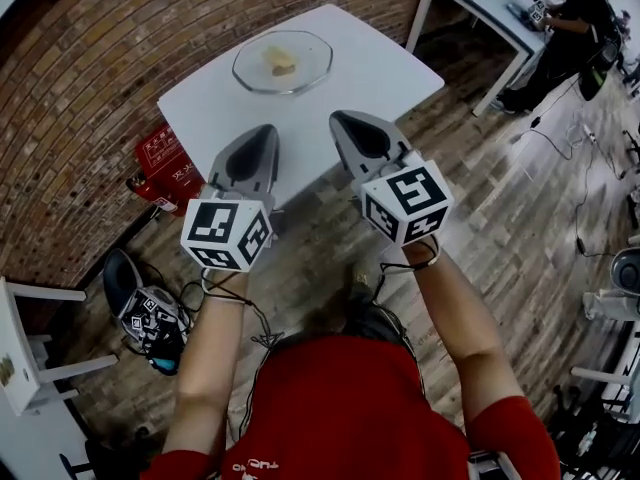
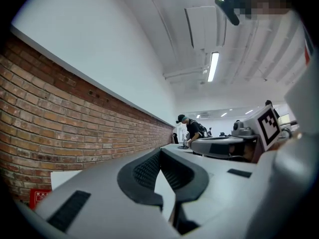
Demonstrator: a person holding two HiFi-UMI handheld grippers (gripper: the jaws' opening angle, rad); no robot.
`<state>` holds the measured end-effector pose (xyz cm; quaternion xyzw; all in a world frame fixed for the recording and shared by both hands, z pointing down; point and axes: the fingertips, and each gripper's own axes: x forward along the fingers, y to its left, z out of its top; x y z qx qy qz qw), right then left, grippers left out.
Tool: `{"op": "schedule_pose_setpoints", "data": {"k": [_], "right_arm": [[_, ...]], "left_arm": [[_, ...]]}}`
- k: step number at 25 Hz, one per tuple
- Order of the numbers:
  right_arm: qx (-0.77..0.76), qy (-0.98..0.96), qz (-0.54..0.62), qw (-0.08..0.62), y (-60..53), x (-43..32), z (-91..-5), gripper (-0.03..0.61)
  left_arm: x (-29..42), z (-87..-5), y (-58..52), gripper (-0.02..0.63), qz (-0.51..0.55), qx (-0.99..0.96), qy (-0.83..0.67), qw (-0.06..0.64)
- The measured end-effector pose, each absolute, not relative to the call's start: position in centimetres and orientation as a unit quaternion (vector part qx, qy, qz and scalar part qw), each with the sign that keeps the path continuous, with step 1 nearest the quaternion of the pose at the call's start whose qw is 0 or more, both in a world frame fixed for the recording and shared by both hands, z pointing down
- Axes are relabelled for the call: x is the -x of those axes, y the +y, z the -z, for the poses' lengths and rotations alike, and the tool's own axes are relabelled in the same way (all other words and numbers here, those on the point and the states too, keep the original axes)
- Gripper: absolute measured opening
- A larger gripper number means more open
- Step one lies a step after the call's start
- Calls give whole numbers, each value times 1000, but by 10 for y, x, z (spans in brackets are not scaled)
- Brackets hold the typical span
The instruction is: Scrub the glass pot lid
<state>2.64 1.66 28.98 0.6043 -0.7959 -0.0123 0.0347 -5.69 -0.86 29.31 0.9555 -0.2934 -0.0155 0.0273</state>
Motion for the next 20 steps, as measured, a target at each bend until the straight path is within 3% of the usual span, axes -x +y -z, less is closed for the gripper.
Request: {"op": "schedule_pose_setpoints", "data": {"k": [10,20], "right_arm": [[-545,-837,21,47,-76,-105,-291,31],[-500,-865,11,47,-143,-140,-296,31]], "left_arm": [[-24,-301,-94,18,8,-934,-356,33],[-52,-306,-149,18,-8,-904,-424,45]]}}
